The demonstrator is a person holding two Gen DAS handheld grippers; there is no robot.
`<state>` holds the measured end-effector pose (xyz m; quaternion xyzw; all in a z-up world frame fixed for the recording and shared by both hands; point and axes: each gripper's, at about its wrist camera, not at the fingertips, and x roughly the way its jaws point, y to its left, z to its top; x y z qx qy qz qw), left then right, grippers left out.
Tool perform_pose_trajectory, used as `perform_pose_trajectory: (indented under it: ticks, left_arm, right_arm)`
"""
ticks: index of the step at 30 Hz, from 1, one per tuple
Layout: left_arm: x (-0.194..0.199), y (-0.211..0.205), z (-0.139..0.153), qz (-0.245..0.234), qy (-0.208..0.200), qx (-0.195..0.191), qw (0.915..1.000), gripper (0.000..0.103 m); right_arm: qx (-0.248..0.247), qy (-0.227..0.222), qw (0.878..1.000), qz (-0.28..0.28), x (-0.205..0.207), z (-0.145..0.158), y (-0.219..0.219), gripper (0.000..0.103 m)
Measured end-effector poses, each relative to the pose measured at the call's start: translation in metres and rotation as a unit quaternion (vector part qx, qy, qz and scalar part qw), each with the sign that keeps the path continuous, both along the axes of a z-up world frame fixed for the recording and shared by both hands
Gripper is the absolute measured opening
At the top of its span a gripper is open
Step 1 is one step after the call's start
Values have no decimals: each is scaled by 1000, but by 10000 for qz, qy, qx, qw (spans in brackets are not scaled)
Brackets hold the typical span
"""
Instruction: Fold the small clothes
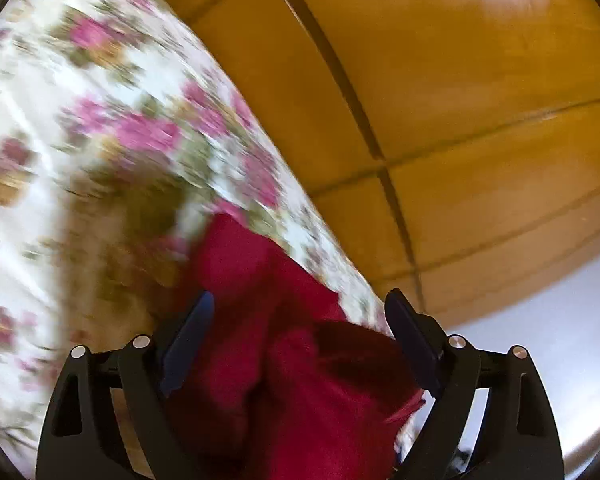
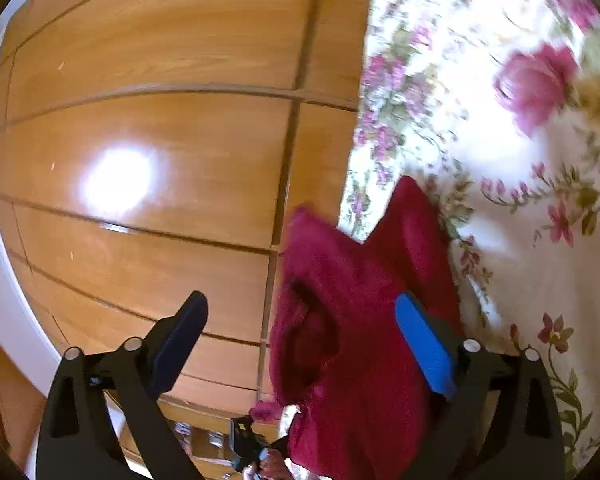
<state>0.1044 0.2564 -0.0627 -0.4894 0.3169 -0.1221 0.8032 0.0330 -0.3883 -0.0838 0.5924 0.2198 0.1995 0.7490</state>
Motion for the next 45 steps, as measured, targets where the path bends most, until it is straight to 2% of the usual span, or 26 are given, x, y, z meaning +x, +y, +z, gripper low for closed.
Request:
perform_pose_trajectory:
  ticks: [4, 8, 12, 14, 17, 20, 21, 22, 23, 25, 27, 28, 29, 32, 35, 37, 38, 40, 41, 42, 43, 45]
  left_arm:
    - [-19, -3, -6, -186, 122, 488, 9986, 86]
    - [-49, -13, -2, -372, -159, 1105, 9931, 86]
    - [-72, -20, -4, -458, -254, 1391, 9889, 86]
    - [-79, -30, -2, -607, -356, 1494, 9863, 84]
    - [-81, -51, 2, -937, -583, 2084, 9718, 83]
    - [-75, -68, 1, -1187, -502, 2183, 9673, 72]
    - [-69, -73, -4, -1310, -431, 2166, 9665, 54]
    - [-66, -78, -7, -1406, -340, 2298, 9624, 40]
    - [-64, -81, -10, -1472, -250, 2432, 9584, 22]
    - [-68, -76, -6, -1502, -314, 2185, 9637, 14]
    - [-80, -64, 7, -1496, -620, 1778, 9707, 12]
    - [-87, -59, 13, -1522, -740, 1725, 9704, 12]
    - [-94, -56, 17, -1576, -818, 1827, 9670, 12]
    - [-105, -57, 3, -1736, -611, 2195, 9581, 11]
    - [-110, -53, -29, -1719, -293, 2135, 9612, 11]
    - [-114, -53, -32, -1605, -358, 2039, 9651, 13]
    - [-115, -55, -30, -1568, -384, 2107, 9641, 13]
    - [-116, -59, -25, -1561, -391, 2281, 9603, 21]
    - [-118, -59, -21, -1493, -345, 2372, 9593, 36]
    - [-119, -57, -18, -1335, -269, 2437, 9603, 59]
    - [-122, -52, -13, -1088, -259, 2467, 9626, 64]
    - [-127, -43, -1, -587, -371, 2483, 9662, 67]
  right_arm:
    - [-647, 76, 9979, 21, -3, 13, 14, 98]
    - [-1099, 282, 9935, 20, -6, 16, 23, 98]
    - [-1149, 506, 9918, -223, -24, 15, 13, 99]
    - [-1126, 765, 9895, -489, -34, 11, 3, 100]
    - [-938, 1158, 9862, -718, -40, -2, -8, 100]
    - [-797, 1299, 9855, -751, -44, -8, -11, 100]
    - [-857, 1285, 9853, -727, -45, -7, -10, 100]
    - [-918, 1269, 9851, -708, -46, -5, -9, 100]
    - [-1012, 1254, 9845, -686, -47, -3, -7, 100]
    - [-1225, 1252, 9823, -667, -49, 1, -5, 100]
    - [-1335, 1253, 9807, -687, -50, 2, -4, 100]
    - [-1330, 1256, 9806, -699, -50, 2, -3, 100]
    - [-1309, 1259, 9808, -714, -49, 1, -3, 100]
    - [-1341, 1271, 9805, -673, -45, 0, 0, 100]
    - [-1670, 1317, 9754, -582, -41, 3, 10, 100]
    - [-2039, 1328, 9685, -523, -39, 7, 18, 100]
    - [-2215, 1330, 9647, -515, -39, 10, 22, 100]
    - [-2574, 1325, 9556, -548, -38, 16, 28, 100]
    - [-2675, 1337, 9525, -583, -38, 17, 29, 100]
    - [-2854, 1394, 9458, -678, -39, 19, 30, 100]
    - [-2966, 1441, 9412, -738, -40, 19, 31, 100]
    - [-3256, 1629, 9275, -849, -41, 20, 31, 101]
